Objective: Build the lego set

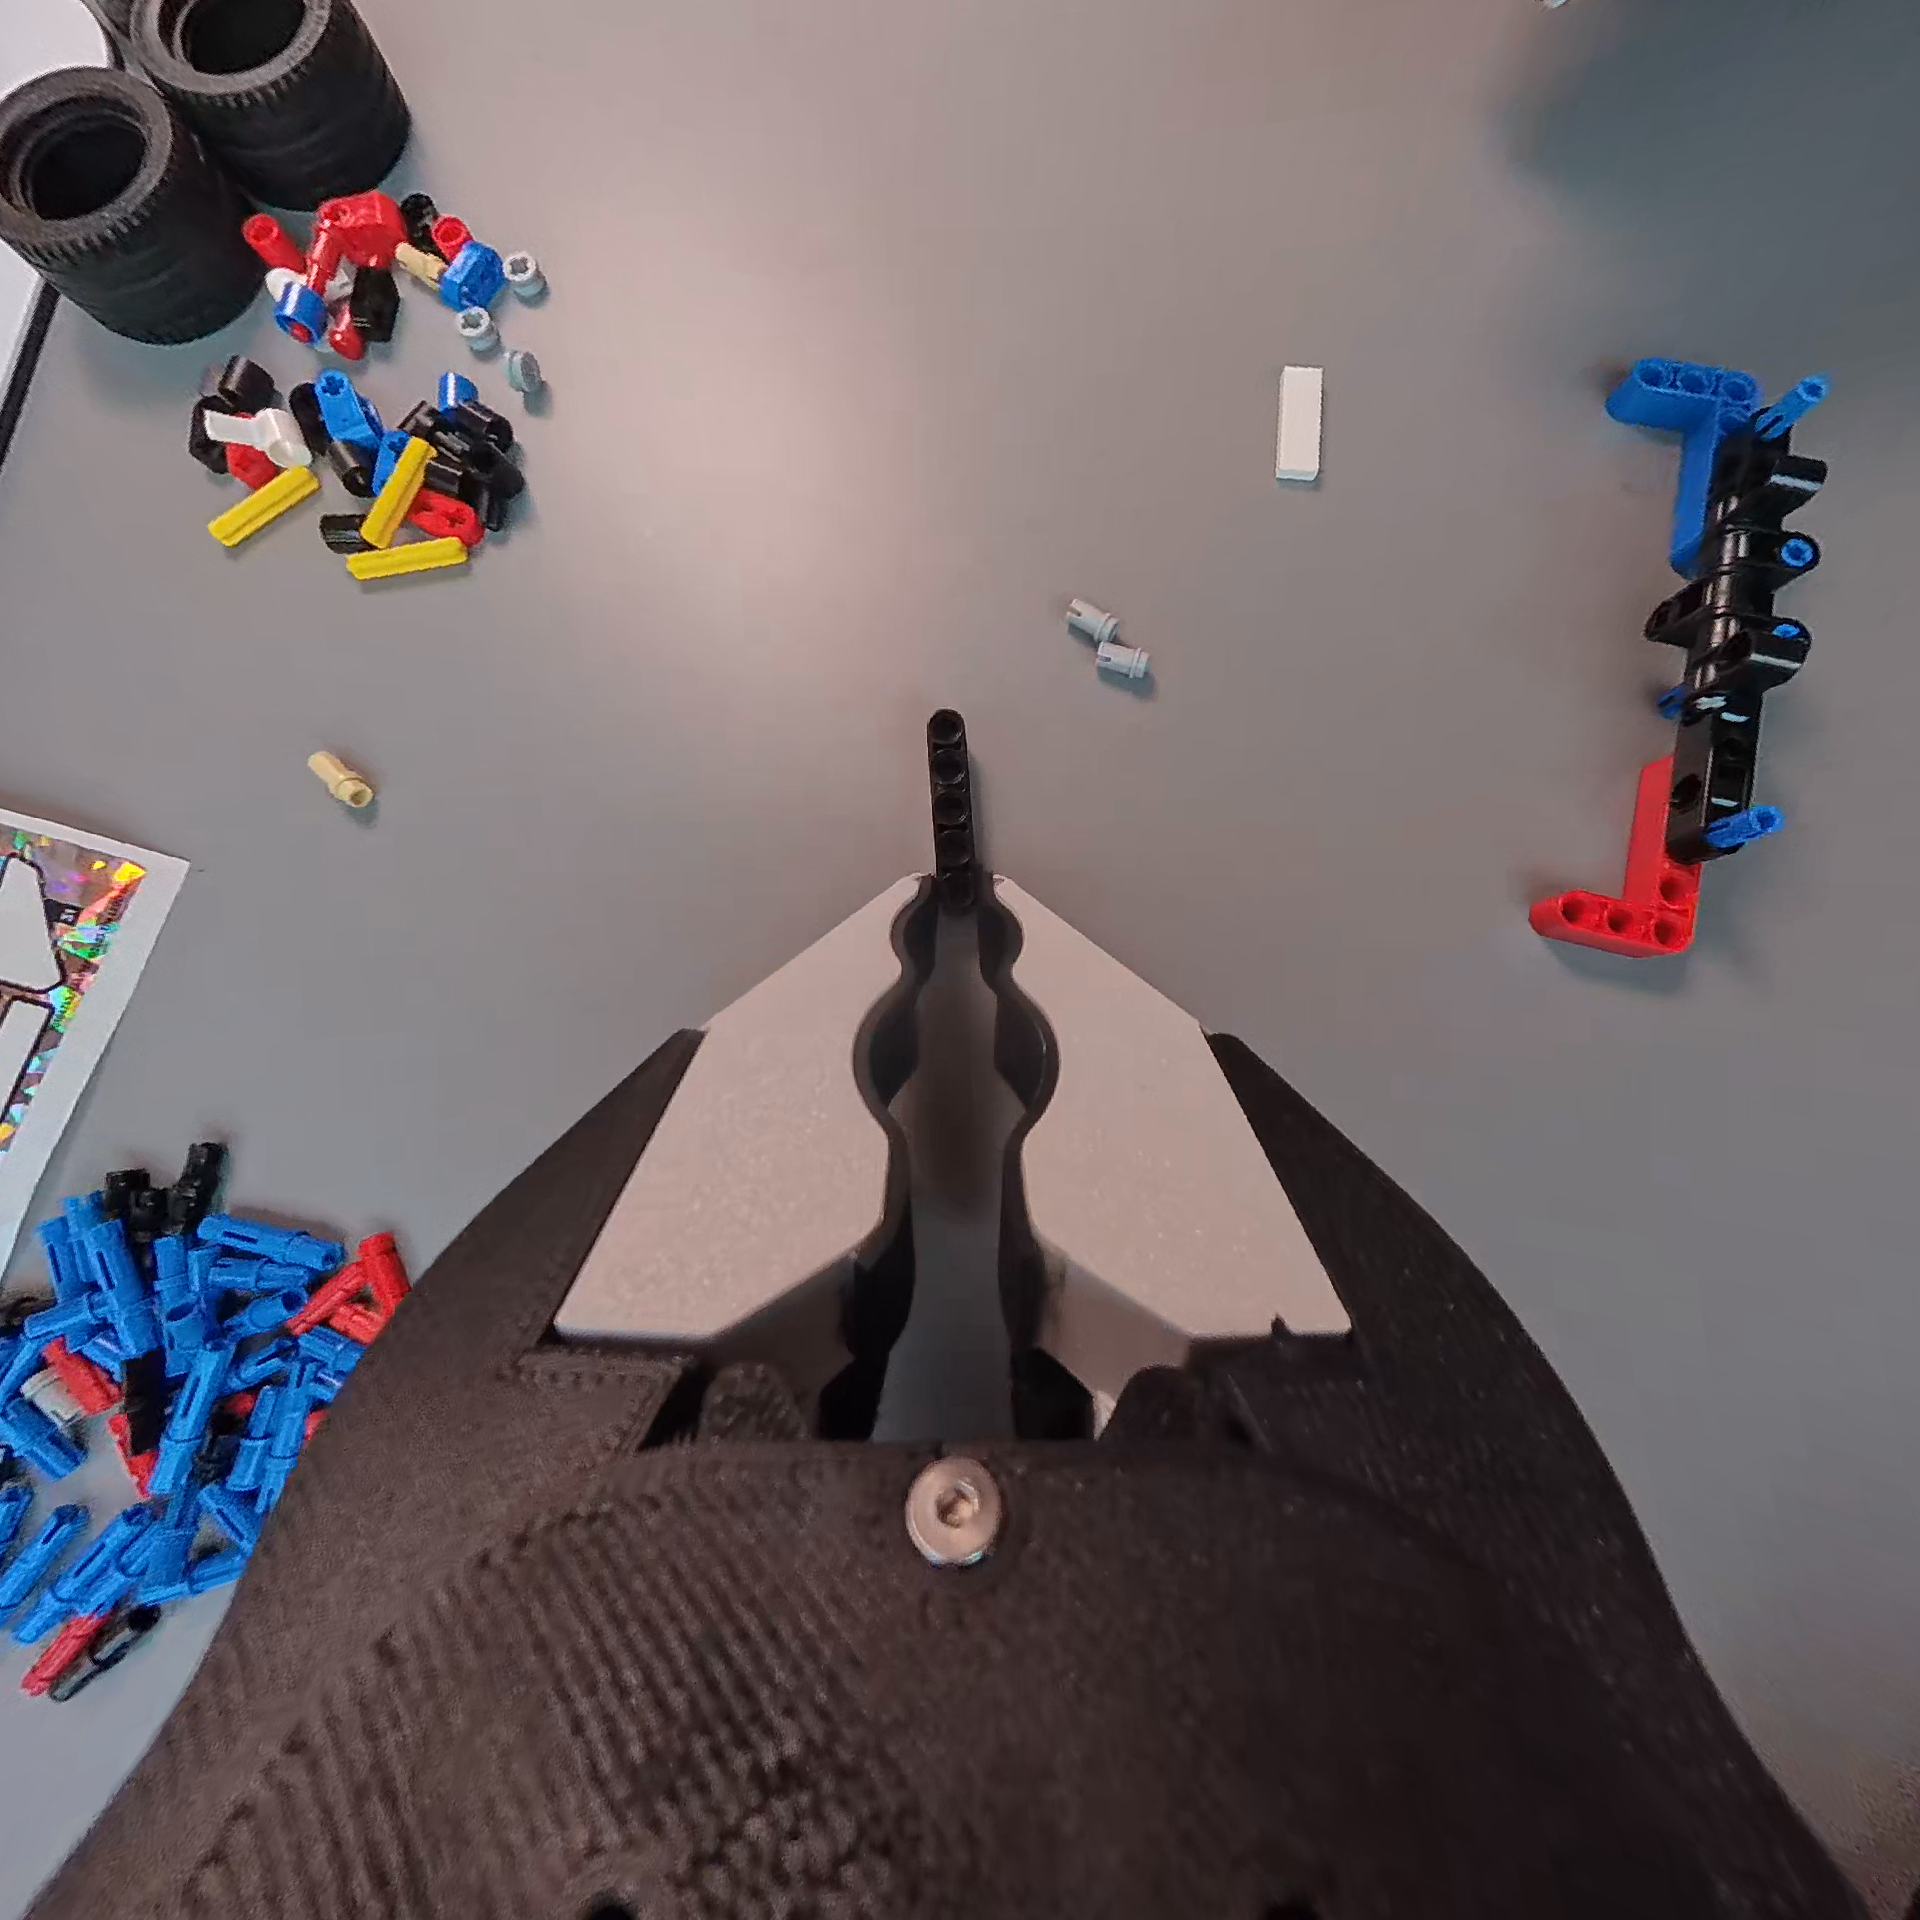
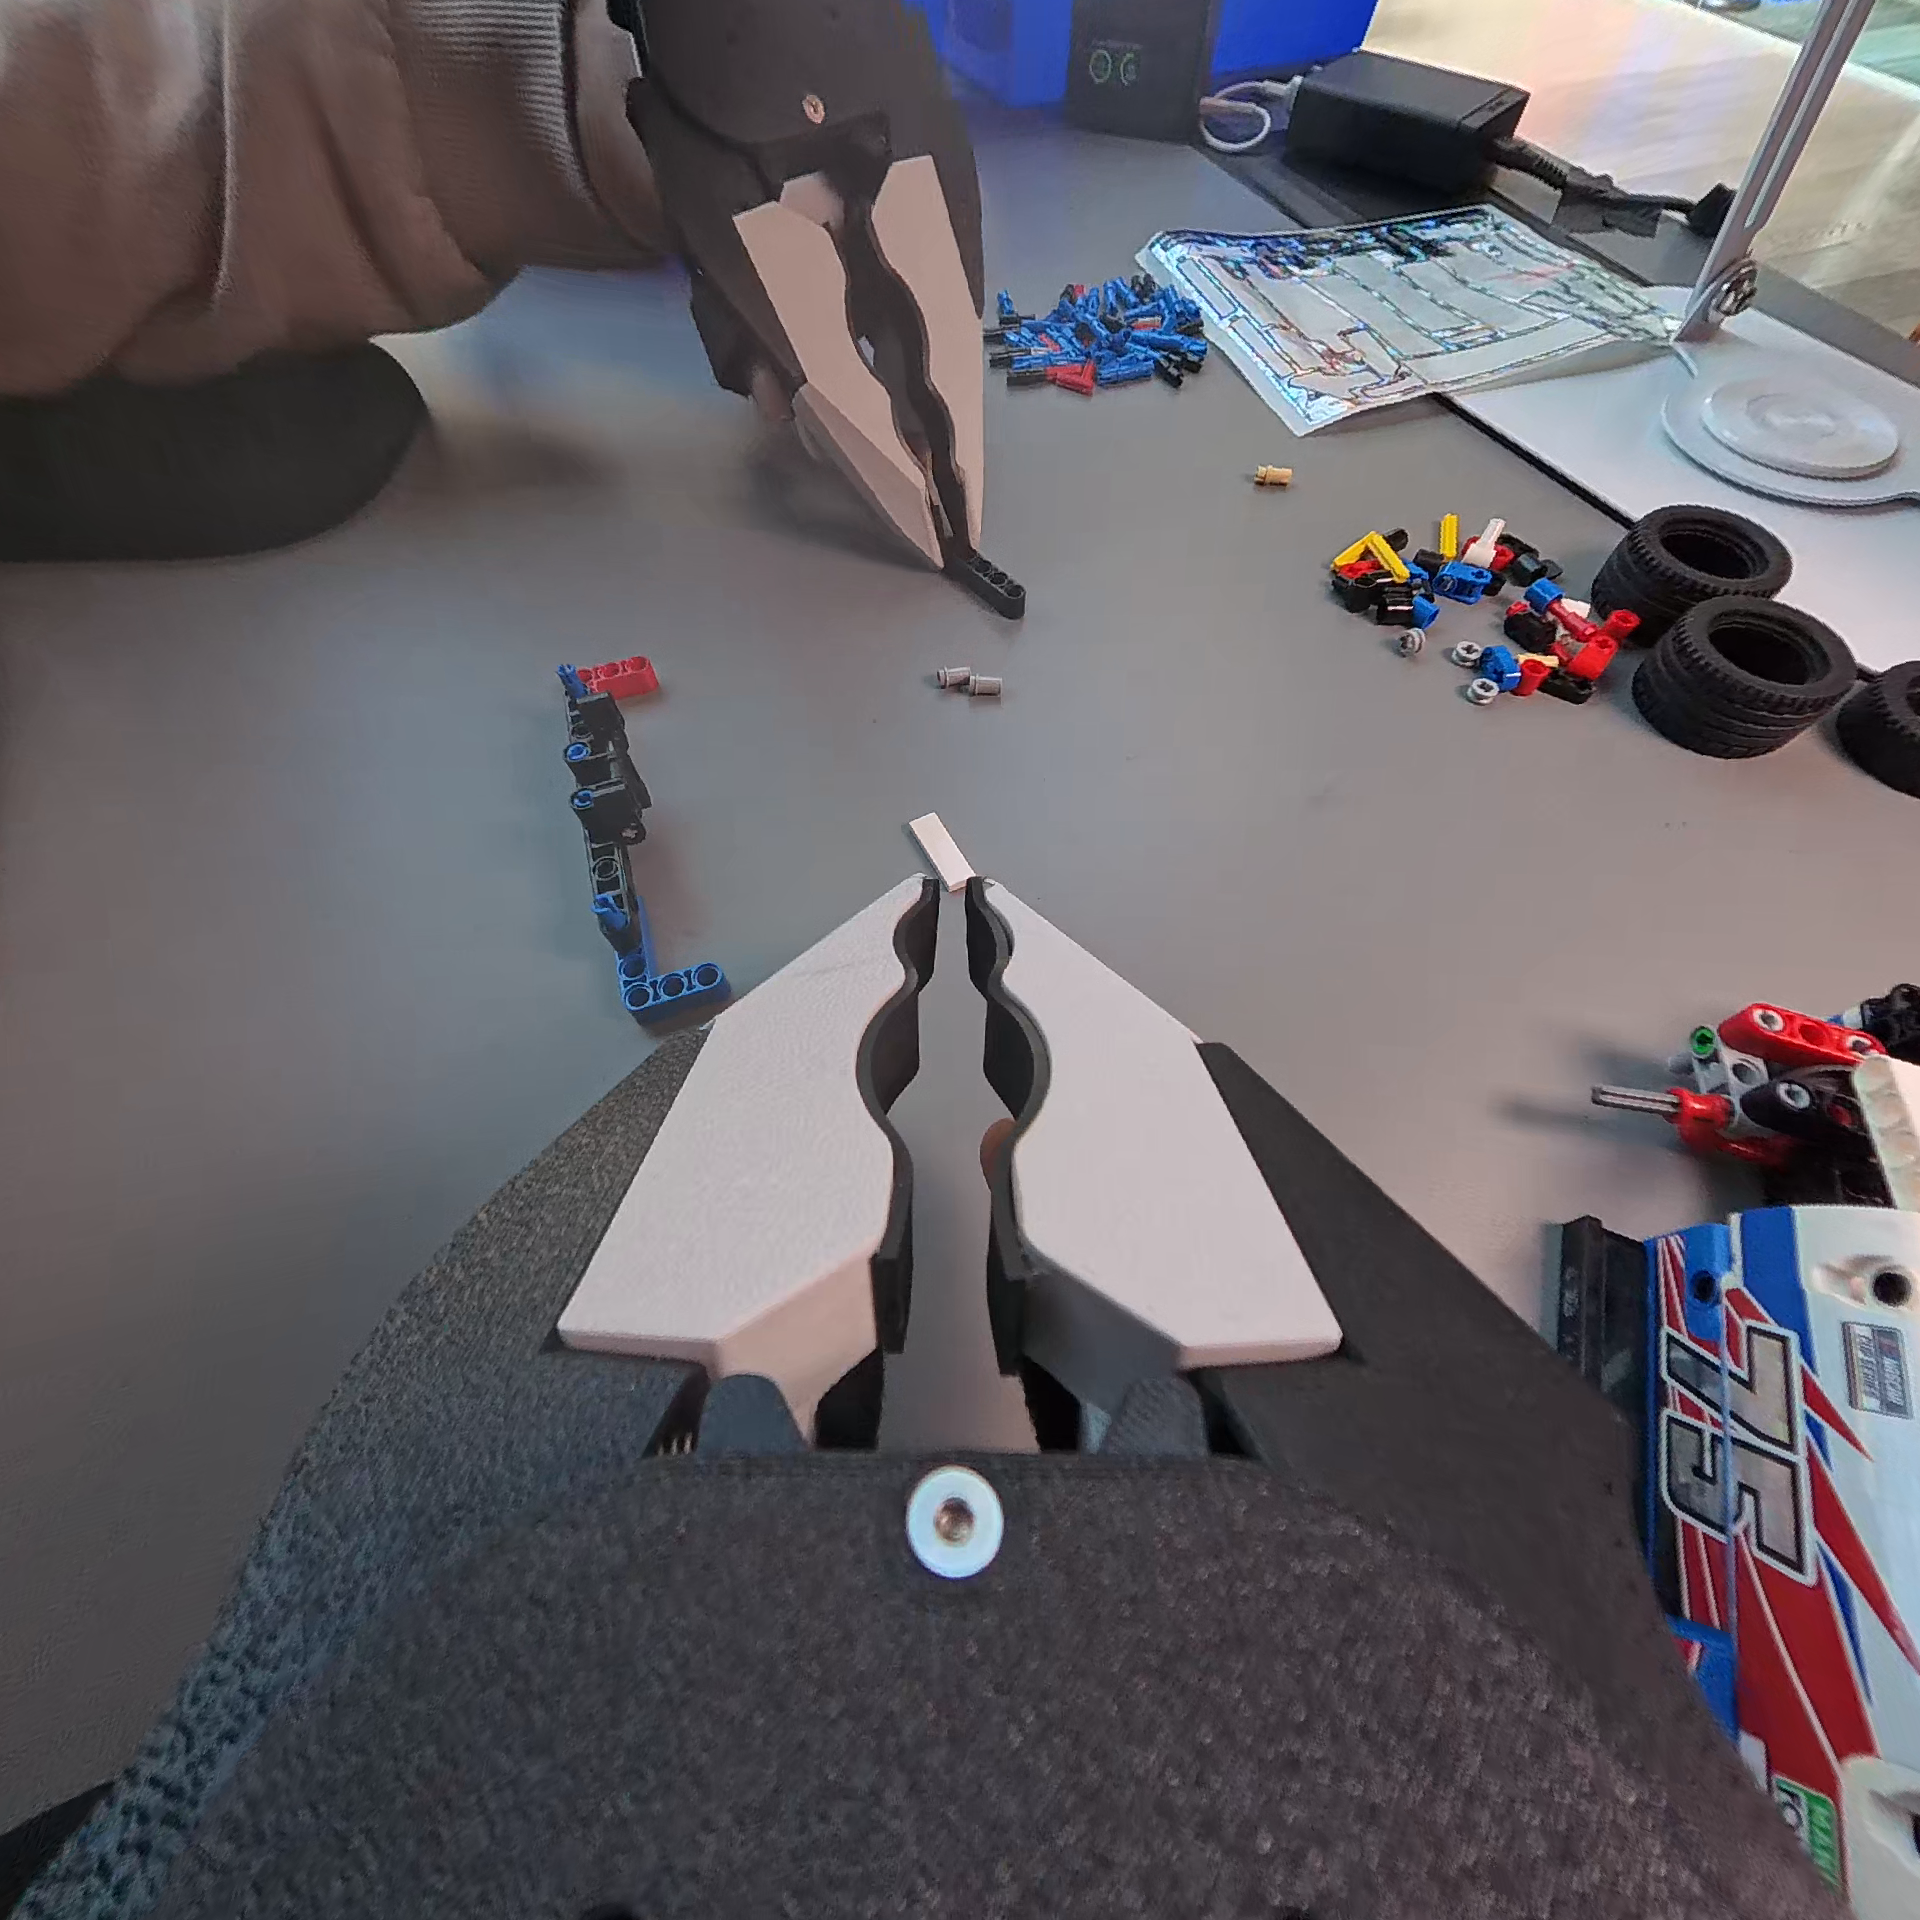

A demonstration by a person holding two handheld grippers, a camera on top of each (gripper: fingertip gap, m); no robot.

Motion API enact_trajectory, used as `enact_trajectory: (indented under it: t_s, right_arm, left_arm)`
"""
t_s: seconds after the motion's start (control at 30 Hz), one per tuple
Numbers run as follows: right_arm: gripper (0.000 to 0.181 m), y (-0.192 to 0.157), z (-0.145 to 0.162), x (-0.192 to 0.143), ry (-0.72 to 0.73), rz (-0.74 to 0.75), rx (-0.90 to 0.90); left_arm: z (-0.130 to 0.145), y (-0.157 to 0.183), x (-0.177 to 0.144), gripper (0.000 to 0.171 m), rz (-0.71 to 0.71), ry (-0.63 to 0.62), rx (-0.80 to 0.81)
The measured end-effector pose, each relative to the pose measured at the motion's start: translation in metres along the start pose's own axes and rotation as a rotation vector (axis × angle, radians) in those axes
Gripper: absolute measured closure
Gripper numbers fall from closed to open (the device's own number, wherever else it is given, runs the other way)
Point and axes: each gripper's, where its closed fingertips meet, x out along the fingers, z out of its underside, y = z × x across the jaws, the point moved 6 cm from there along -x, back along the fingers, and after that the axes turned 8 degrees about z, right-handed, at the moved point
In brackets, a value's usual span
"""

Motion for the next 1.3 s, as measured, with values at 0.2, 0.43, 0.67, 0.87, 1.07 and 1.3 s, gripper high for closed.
enact_trajectory:
  t_s: [0.2, 0.43, 0.67, 0.87, 1.07, 1.3]
  right_arm:
    - [0.178, 0.001, 0.001, 0.0, -0.002, 0.005, 0.007]
    - [0.178, 0.0, 0.003, 0.002, -0.009, -0.002, 0.011]
    - [0.178, 0.0, 0.004, 0.003, -0.013, -0.001, 0.011]
    - [0.178, 0.0, 0.005, 0.003, -0.011, 0.007, 0.005]
    - [0.178, 0.001, 0.004, 0.003, 0.009, 0.024, -0.002]
    - [0.173, 0.004, -0.013, 0.002, 0.15, 0.118, 0.028]
  left_arm:
    - [-0.001, -0.002, 0.001, 0.165, 0.021, -0.002, 0.004]
    - [-0.001, -0.004, 0.0, 0.159, 0.001, 0.004, 0.006]
    - [-0.009, -0.006, -0.012, 0.147, -0.033, 0.098, -0.015]
    - [-0.032, 0.008, -0.039, 0.14, -0.167, 0.377, -0.044]
    - [-0.042, 0.041, -0.045, 0.138, -0.29, 0.595, -0.13]
    - [-0.036, 0.075, -0.061, 0.129, -0.436, 0.797, -0.241]
